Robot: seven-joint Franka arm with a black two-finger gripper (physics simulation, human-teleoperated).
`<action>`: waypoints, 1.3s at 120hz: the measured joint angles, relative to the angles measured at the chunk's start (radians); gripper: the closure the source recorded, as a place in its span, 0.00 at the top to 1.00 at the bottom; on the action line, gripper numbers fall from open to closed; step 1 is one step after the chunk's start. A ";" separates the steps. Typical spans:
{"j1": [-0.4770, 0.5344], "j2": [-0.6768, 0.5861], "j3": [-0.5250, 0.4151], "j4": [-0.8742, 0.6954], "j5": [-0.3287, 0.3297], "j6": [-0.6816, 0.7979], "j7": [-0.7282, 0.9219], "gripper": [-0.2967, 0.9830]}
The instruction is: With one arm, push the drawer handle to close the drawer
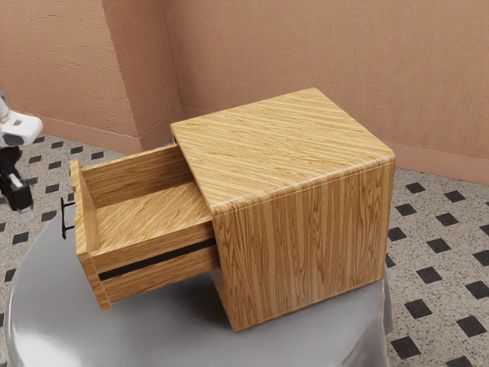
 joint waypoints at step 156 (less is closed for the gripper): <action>-0.004 0.383 -0.296 0.114 -0.312 0.259 0.249 0.23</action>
